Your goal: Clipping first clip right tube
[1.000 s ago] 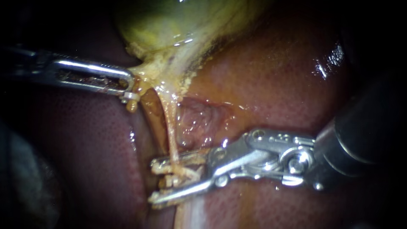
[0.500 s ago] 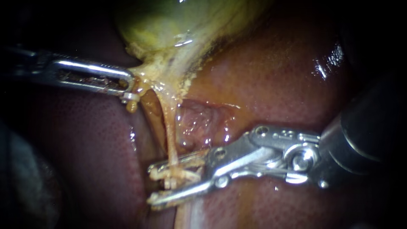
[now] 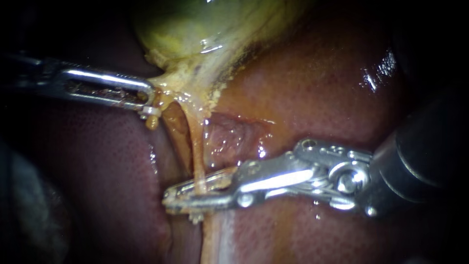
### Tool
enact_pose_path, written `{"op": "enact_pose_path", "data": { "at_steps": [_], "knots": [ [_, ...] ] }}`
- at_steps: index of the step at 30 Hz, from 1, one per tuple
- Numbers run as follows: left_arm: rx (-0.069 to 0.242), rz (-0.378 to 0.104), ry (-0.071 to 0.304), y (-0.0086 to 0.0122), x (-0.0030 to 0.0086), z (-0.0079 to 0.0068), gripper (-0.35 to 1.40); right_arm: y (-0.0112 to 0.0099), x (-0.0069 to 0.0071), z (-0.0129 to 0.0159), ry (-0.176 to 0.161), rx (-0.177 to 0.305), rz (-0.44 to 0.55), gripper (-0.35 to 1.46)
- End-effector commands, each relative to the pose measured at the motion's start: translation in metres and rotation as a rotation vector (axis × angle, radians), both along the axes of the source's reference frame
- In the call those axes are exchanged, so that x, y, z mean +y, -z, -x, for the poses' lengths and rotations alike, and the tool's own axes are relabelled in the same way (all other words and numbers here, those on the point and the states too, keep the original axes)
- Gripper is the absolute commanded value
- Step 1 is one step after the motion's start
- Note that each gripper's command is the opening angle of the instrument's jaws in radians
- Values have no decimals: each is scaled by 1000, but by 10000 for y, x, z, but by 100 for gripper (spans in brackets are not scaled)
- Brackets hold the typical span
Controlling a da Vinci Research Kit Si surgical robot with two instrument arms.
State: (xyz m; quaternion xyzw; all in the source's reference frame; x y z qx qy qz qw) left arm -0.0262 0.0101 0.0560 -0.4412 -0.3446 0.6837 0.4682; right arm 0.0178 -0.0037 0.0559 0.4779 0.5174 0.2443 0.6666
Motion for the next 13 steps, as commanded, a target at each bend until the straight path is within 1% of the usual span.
{"op": "enact_pose_path", "data": {
  "at_steps": [1,13],
  "knots": [
    [0,0,0,0,0,0,-35,-1,-1,0,3,1,0,-35],
    [0,0,0,-1,0,1,-35,-3,-2,0,3,1,1,-35]
  ]
}}
